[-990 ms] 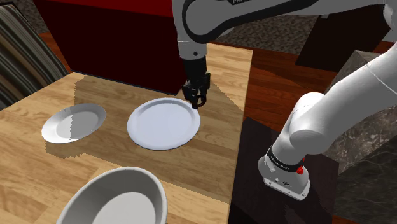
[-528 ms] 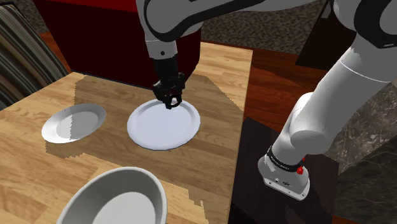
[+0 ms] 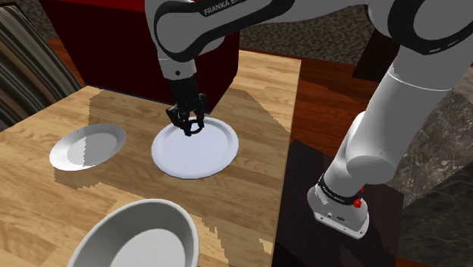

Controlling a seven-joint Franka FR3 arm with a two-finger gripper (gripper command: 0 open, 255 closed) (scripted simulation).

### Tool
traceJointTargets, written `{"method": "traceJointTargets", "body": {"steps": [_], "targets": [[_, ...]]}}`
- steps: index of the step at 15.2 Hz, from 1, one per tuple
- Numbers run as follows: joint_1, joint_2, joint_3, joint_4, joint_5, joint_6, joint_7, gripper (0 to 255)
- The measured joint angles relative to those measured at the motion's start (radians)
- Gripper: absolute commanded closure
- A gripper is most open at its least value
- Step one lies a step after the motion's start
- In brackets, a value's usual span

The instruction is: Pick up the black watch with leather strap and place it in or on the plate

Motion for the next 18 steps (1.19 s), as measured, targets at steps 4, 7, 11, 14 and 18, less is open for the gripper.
{"method": "traceJointTargets", "body": {"steps": [4, 7, 11, 14, 18], "targets": [[0.002, 0.015, 0.001, -0.038, -0.002, 0.052, -0.004, 255], [0.004, 0.03, 0.003, -0.064, -0.003, 0.094, -0.006, 255], [0.004, 0.035, 0.002, -0.071, -0.004, 0.105, -0.008, 255], [0.004, 0.035, 0.002, -0.072, -0.004, 0.106, -0.008, 255], [0.004, 0.035, 0.002, -0.072, -0.004, 0.106, -0.008, 0]]}}
